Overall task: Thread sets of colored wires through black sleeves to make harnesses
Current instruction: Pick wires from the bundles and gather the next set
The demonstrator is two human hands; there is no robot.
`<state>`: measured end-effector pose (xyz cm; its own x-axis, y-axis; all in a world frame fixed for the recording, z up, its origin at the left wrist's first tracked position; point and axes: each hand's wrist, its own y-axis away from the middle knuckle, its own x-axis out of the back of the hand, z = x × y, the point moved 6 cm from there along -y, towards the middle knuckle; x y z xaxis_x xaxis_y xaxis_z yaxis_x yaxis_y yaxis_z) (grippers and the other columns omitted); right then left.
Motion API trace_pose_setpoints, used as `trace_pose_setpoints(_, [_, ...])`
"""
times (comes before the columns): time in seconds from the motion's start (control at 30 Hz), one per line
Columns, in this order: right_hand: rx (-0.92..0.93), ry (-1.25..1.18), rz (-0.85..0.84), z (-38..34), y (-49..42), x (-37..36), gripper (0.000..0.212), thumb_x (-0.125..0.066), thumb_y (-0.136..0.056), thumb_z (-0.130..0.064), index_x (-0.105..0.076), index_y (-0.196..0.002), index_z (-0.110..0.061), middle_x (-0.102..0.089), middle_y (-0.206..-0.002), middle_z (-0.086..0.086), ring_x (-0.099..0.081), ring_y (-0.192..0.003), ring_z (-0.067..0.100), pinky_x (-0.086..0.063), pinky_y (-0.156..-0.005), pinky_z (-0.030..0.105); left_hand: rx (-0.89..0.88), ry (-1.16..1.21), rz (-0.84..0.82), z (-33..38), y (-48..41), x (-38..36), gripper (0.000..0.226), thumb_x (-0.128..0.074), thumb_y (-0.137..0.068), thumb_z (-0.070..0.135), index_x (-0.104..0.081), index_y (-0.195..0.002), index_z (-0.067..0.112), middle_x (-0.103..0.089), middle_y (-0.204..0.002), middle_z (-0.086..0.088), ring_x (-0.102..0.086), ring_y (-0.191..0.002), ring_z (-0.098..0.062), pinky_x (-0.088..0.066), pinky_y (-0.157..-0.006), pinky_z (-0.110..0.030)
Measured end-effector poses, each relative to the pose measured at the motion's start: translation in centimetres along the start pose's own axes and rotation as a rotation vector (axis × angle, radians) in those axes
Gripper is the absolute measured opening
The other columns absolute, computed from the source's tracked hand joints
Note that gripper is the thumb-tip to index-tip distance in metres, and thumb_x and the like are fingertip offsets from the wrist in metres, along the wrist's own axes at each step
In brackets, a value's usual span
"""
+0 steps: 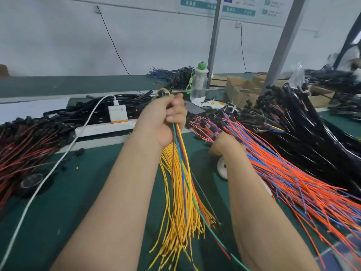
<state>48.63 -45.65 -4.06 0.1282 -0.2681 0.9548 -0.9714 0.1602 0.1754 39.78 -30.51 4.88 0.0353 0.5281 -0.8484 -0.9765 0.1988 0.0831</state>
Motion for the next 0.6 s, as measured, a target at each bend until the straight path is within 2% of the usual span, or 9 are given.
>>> trace_pose_setpoints(0.1, [0.012,-0.044,0.012,-0.4,-0.8,0.2,0.032,-0.052,-0.091,-0.014,-0.054,-0.122,-0.006,-0.057,-0.128,0.016,-0.054,-0.117,0.034,-0.039,-0.105,0.048,0.032,0.018,0.047,-0.9,-1.2,1.5,0.025,-0.033,-0.101,0.011,-0.045,-0.079,0.007,-0.038,-0.047,0.004,-0.028,-0.027,-0.003,-0.024,-0.025,-0.015])
trace_pose_setpoints(0.2, [0.059,-0.094,0.123,-1.2,-1.5,0.6,0.032,-0.049,-0.09,-0.007,-0.053,-0.122,-0.003,-0.057,-0.127,0.02,-0.055,-0.116,0.036,-0.044,-0.095,0.042,0.051,0.044,0.073,-1.4,-2.0,2.4,0.025,-0.034,-0.099,0.01,-0.044,-0.077,0.008,-0.038,-0.046,0.004,-0.028,-0.027,-0.002,-0.024,-0.026,-0.014])
trace_pose_setpoints(0.27, [0.083,-0.046,0.124,-2.0,-1.8,-0.2,0.035,-0.049,-0.09,-0.007,-0.052,-0.125,-0.003,-0.055,-0.13,0.019,-0.054,-0.118,0.036,-0.045,-0.094,0.041,0.051,0.043,0.087,-1.6,-2.3,2.8,0.026,-0.033,-0.099,0.009,-0.043,-0.076,0.008,-0.038,-0.045,0.005,-0.028,-0.027,-0.002,-0.023,-0.026,-0.014])
trace_pose_setpoints(0.4, [0.074,0.048,0.094,-3.0,-2.4,-2.1,0.042,-0.051,-0.091,-0.012,-0.048,-0.132,-0.003,-0.045,-0.137,0.021,-0.045,-0.126,0.039,-0.041,-0.099,0.043,0.032,-0.041,0.127,-1.5,-2.8,3.4,0.026,-0.033,-0.101,0.01,-0.042,-0.077,0.009,-0.038,-0.052,0.004,-0.028,-0.029,-0.001,-0.022,-0.026,-0.011])
trace_pose_setpoints(0.47, [0.085,0.045,0.118,-3.1,-2.6,-2.2,0.04,-0.051,-0.09,-0.01,-0.05,-0.128,0.001,-0.047,-0.134,0.023,-0.047,-0.124,0.038,-0.043,-0.098,0.04,0.006,-0.143,0.176,-1.4,-3.0,4.0,0.025,-0.033,-0.102,0.01,-0.043,-0.078,0.01,-0.041,-0.057,0.003,-0.03,-0.03,0.0,-0.023,-0.029,-0.008])
trace_pose_setpoints(0.53, [0.117,0.018,0.191,-3.3,-2.6,-1.5,0.034,-0.052,-0.089,-0.006,-0.053,-0.122,0.003,-0.052,-0.128,0.024,-0.05,-0.12,0.036,-0.043,-0.096,0.038,-0.044,-0.277,0.244,-1.3,-3.0,5.0,0.026,-0.033,-0.102,0.011,-0.044,-0.079,0.01,-0.049,-0.064,-0.002,-0.04,-0.033,-0.002,-0.033,-0.032,-0.01])
trace_pose_setpoints(0.6, [0.185,-0.111,0.308,-4.2,-2.0,0.0,0.031,-0.052,-0.091,-0.005,-0.052,-0.121,0.001,-0.05,-0.128,0.024,-0.049,-0.119,0.037,-0.041,-0.097,0.038,-0.118,-0.452,0.311,-1.1,-3.2,6.0,0.025,-0.033,-0.102,0.01,-0.046,-0.081,0.009,-0.058,-0.075,-0.007,-0.054,-0.046,-0.008,-0.049,-0.046,-0.02])
